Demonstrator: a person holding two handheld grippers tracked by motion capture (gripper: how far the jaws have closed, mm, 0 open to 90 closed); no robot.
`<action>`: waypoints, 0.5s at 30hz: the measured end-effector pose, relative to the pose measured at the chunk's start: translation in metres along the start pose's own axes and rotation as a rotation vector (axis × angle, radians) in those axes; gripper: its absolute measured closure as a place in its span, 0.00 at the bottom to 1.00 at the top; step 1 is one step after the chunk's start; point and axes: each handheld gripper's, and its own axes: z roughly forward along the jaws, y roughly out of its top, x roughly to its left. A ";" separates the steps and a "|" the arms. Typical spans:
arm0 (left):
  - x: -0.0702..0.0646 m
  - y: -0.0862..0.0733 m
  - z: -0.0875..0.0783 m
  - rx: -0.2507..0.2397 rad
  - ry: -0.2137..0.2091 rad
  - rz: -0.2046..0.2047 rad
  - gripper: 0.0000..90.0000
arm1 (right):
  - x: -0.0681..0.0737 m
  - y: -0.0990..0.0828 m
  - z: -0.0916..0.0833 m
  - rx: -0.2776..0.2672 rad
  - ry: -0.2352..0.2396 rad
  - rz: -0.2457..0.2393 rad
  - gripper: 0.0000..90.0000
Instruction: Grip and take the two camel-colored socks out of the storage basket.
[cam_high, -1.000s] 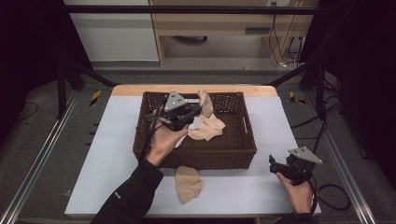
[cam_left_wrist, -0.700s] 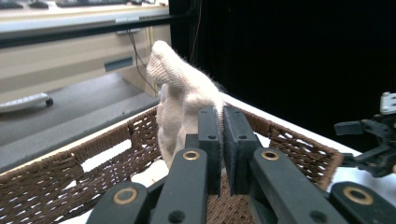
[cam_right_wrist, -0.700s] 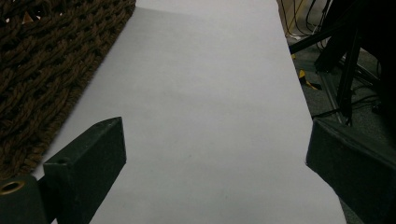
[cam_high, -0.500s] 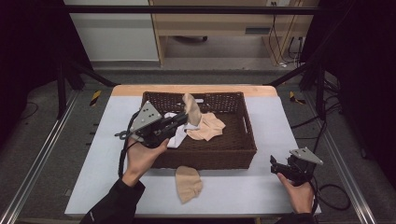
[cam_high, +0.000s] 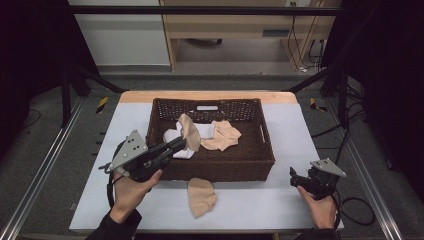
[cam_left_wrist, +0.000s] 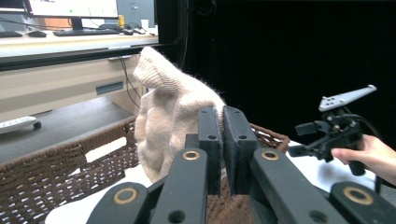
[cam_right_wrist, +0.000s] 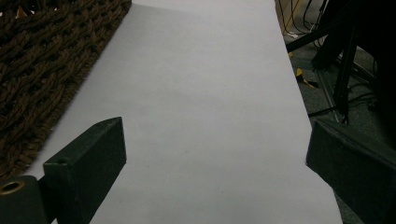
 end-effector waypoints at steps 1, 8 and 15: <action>-0.002 -0.002 -0.003 -0.001 -0.004 0.002 0.95 | 0.000 0.000 0.000 0.000 0.000 0.002 0.06; -0.013 -0.012 -0.012 0.004 -0.039 0.012 0.95 | 0.000 -0.001 -0.001 0.001 -0.002 0.002 0.06; -0.024 -0.021 -0.017 0.014 -0.075 0.021 0.95 | -0.001 -0.002 -0.001 0.004 -0.005 0.007 0.06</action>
